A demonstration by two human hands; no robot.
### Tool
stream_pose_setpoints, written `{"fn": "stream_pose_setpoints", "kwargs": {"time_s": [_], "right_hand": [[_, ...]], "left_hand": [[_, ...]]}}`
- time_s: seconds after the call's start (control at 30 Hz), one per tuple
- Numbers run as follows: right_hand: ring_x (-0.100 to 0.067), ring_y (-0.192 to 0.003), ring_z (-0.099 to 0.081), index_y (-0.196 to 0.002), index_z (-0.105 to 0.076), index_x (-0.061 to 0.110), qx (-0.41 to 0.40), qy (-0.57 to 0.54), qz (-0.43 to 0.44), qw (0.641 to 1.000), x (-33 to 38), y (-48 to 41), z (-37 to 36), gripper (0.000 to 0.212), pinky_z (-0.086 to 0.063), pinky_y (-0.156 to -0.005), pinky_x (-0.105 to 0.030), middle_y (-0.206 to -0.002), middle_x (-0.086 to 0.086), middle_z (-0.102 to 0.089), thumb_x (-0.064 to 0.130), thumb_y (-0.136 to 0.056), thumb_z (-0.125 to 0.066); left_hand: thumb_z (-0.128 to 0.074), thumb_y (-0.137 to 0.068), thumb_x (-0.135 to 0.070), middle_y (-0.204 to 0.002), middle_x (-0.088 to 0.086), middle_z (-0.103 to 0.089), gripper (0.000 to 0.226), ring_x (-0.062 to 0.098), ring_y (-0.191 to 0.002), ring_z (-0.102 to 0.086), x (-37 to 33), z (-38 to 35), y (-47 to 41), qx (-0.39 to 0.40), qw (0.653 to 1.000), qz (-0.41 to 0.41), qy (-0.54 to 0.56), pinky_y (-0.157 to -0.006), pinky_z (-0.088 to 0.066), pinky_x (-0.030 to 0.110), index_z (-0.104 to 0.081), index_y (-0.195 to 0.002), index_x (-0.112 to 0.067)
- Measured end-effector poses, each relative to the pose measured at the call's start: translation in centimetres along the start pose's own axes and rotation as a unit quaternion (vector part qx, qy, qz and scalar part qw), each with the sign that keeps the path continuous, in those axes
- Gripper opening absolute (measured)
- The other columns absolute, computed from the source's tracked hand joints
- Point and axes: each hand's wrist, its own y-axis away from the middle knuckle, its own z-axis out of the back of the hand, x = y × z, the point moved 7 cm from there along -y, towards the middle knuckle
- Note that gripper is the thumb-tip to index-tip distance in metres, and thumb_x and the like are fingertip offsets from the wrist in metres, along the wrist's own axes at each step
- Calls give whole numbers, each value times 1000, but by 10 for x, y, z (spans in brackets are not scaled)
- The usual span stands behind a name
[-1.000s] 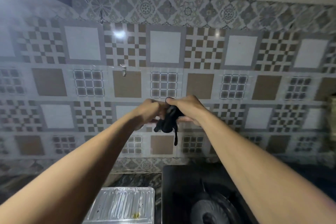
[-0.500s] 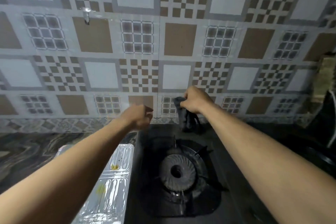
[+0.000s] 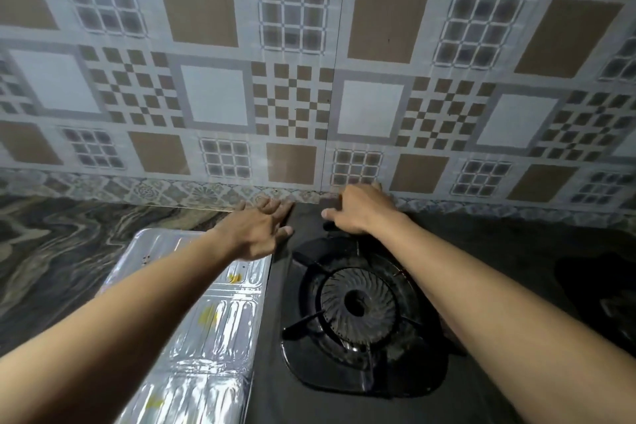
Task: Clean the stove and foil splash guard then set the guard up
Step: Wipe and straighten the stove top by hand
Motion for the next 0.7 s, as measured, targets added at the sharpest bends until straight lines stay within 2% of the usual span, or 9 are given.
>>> {"fn": "stream_pose_setpoints", "kwargs": {"time_s": [0.07, 0.1, 0.17, 0.37, 0.5, 0.6, 0.7], "right_hand": [[-44, -148, -10, -151, -35, 12, 101, -14, -64, 993, -11, 0, -22, 71, -15, -116, -60, -163, -14, -20, 61, -99, -34], [-47, -149, 5, -157, -19, 16, 130, -29, -84, 988, -11, -1, -32, 73, -4, -116, -65, -166, -13, -3, 60, -100, -27], [-48, -145, 21, -159, 1, 19, 146, -51, -94, 983, -3, -5, -44, 72, 4, -116, -66, -164, -14, 16, 57, -102, -21], [-43, -146, 23, -158, 1, 22, 118, -93, -47, 988, 16, -17, -46, 69, 4, -117, -63, -165, -14, 14, 47, -102, -31], [-45, -147, 19, -159, -11, 20, 106, -75, -27, 991, 22, -24, -47, 66, 3, -116, -66, -166, -12, 7, 52, -103, -26], [-44, -147, 18, -159, -13, 25, 105, -47, 48, 992, 34, -28, -49, 63, 1, -116, -67, -167, -9, 2, 53, -104, -25], [-37, -147, 23, -158, -13, 32, 144, -39, 106, 983, 35, -28, -49, 57, 4, -117, -62, -166, -3, 6, 46, -105, -31]], "left_hand": [[-11, -101, -58, -166, -1, 5, 70, 20, -154, 2, -3, -2, 1, -7, 1000, -10, -5, -122, 2, 53, 12, -157, -25], [-10, -101, -58, -166, -1, 6, 69, 18, -154, 3, -3, -3, 1, -11, 1000, -16, -11, -122, 4, 51, 11, -157, -23], [-6, -101, -56, -165, 1, 6, 70, 16, -153, 5, -4, -4, 2, -25, 999, -30, -30, -124, 7, 46, 10, -157, -18], [-1, -100, -56, -166, 7, 3, 72, 16, -154, 4, -3, -10, 2, -44, 996, -50, -53, -125, 3, 41, 8, -157, -13], [-4, -101, -56, -166, 8, 0, 73, 16, -154, 3, -4, -7, 0, -56, 995, -57, -59, -125, 4, 38, 4, -158, -11], [-6, -102, -54, -166, 10, -1, 73, 16, -154, 3, -1, -7, 0, -59, 996, -51, -50, -125, 4, 37, 3, -157, -8], [-6, -102, -54, -166, 11, -1, 73, 17, -154, 3, 2, -9, 0, -59, 996, -49, -49, -125, 6, 35, 4, -157, -8]]}}
